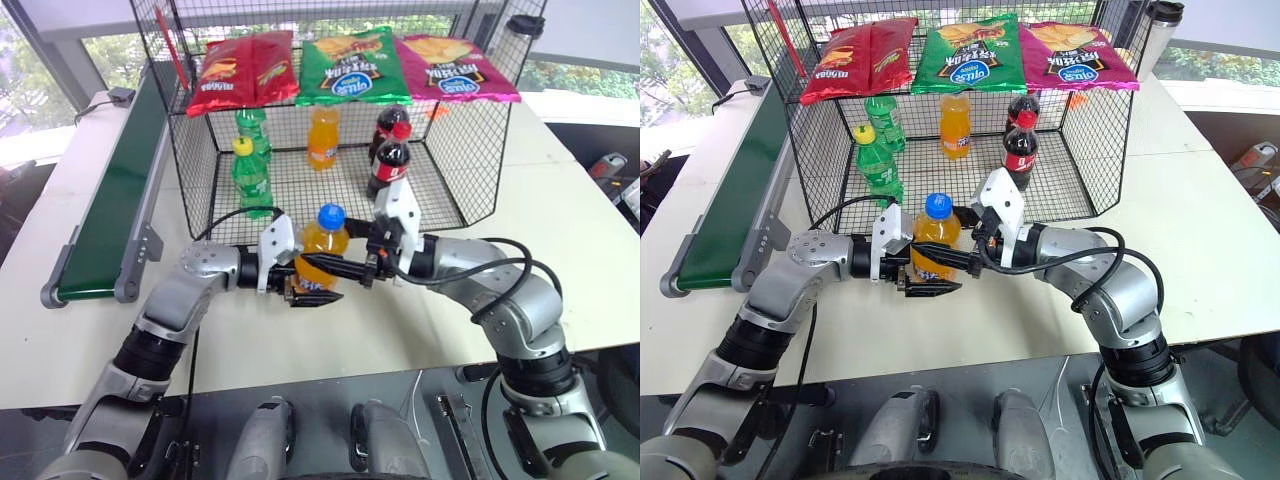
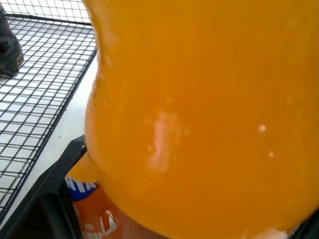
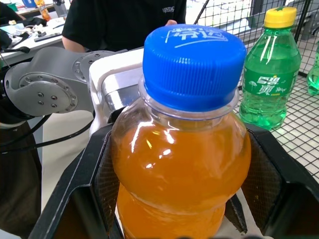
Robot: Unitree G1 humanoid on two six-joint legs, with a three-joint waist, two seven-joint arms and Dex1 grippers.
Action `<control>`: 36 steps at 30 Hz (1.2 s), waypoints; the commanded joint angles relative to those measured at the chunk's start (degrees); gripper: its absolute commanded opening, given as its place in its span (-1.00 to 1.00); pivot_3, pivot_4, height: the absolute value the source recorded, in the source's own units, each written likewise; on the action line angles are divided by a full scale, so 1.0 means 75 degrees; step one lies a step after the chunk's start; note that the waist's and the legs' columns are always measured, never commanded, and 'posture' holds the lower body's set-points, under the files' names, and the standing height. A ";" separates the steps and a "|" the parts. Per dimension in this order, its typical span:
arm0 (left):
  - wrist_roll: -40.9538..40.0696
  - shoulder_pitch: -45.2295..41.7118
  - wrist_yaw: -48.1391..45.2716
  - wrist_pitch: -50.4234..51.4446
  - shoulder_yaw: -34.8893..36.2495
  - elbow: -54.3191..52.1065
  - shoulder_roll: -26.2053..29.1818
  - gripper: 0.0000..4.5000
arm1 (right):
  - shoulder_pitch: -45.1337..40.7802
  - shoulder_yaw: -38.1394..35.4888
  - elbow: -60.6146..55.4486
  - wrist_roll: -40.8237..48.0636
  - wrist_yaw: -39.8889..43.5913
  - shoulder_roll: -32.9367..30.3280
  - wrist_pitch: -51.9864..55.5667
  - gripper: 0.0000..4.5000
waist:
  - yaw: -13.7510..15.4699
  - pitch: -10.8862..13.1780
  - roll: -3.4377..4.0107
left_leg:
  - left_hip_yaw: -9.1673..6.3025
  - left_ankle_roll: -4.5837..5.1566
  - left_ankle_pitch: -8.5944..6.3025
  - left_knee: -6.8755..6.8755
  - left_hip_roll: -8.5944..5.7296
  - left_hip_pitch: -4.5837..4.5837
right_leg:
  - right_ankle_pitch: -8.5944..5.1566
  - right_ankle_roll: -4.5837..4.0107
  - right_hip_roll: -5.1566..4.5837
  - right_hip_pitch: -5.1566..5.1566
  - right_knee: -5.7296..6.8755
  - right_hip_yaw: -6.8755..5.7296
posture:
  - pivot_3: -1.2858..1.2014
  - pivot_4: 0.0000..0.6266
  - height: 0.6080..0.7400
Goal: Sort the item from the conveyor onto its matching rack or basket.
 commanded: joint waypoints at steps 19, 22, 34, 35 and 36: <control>-0.0857 0.0904 0.0626 0.0796 0.1552 -0.1771 0.1317 0.98 | -0.0289 -0.0374 0.0207 -0.0336 -0.0330 -0.0055 -0.0524 0.20 | 0.0006 0.0000 0.0000 | 0.0000 0.0000 0.0000 0.0002 0.0002 0.0002 | 0.0000 0.0000 0.0000 0.0000 0.0002 0.0005 | 0.03 -0.52 0.98; -0.0953 0.0932 0.1609 0.1060 0.2033 -0.1935 0.0891 0.98 | -0.0625 -0.0400 0.0839 -0.0935 -0.1083 0.0254 -0.0789 0.20 | -0.0001 0.0000 0.0000 | 0.0000 -0.0001 0.0001 0.0002 0.0002 0.0003 | 0.0002 -0.0003 0.0000 0.0000 0.0004 0.0005 | 0.03 -0.52 0.98; -0.1411 0.1526 0.3536 0.1869 0.2645 -0.3116 0.0080 0.98 | -0.1774 -0.0632 0.2971 -0.2266 -0.2572 0.1049 -0.1854 0.20 | -0.0034 0.0000 0.0000 | 0.0008 -0.0014 0.0008 -0.0001 0.0002 0.0006 | 0.0008 -0.0007 0.0004 -0.0010 0.0018 0.0014 | 0.03 -0.52 0.98; -0.1409 0.1576 0.3626 0.1869 0.2644 -0.3160 0.0055 0.98 | -0.1889 -0.0640 0.3204 -0.2360 -0.2667 0.1131 -0.1968 0.20 | -0.0038 0.0000 0.0000 | 0.0007 -0.0015 0.0009 -0.0001 0.0003 0.0006 | 0.0008 -0.0007 0.0005 -0.0010 0.0018 0.0014 | 0.03 -0.52 0.98; -0.1343 0.1628 0.3722 0.1800 0.2625 -0.3195 0.0039 0.98 | -0.1984 -0.0628 0.3413 -0.2461 -0.2739 0.1200 -0.2097 0.20 | -0.0043 0.0000 0.0000 | 0.0008 -0.0015 0.0009 -0.0001 0.0003 0.0006 | 0.0008 -0.0008 0.0006 -0.0010 0.0018 0.0015 | 0.03 -0.52 0.98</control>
